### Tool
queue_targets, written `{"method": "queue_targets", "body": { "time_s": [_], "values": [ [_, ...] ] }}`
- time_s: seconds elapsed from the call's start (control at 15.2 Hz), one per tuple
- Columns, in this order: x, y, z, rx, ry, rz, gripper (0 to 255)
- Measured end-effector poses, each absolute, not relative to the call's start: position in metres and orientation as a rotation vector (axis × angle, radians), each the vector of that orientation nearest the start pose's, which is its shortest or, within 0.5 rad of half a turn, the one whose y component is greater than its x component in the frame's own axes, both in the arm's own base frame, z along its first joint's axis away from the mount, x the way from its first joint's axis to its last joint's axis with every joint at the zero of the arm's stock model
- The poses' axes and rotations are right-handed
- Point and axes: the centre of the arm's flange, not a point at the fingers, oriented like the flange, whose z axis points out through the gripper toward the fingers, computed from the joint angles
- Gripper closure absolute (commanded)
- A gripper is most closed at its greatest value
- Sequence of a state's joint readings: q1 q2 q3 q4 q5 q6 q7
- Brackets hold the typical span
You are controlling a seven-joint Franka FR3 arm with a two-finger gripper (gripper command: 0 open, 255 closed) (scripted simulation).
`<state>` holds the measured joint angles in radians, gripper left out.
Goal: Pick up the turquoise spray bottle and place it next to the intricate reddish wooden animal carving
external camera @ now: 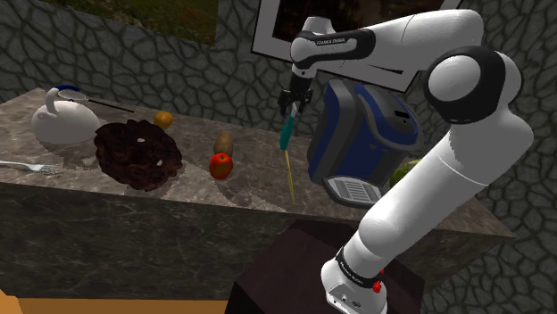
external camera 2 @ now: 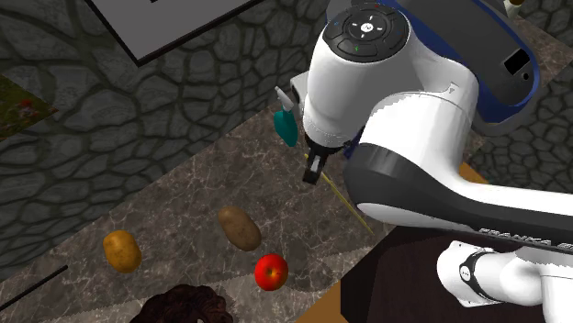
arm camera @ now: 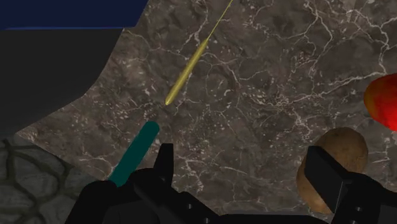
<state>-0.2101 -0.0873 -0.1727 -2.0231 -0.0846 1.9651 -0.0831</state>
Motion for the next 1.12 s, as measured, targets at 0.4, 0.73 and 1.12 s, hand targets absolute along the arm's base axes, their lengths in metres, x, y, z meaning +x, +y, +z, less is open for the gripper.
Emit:
{"method": "queue_targets", "body": {
  "time_s": [0.4,0.73,1.12],
  "values": [
    [0.526,-0.275,0.468,-3.171,0.605,-0.049,0],
    [0.545,-0.332,0.455,-3.155,0.753,-0.072,0],
    [0.552,-0.358,0.432,-3.147,0.807,-0.081,0]
  ]
}}
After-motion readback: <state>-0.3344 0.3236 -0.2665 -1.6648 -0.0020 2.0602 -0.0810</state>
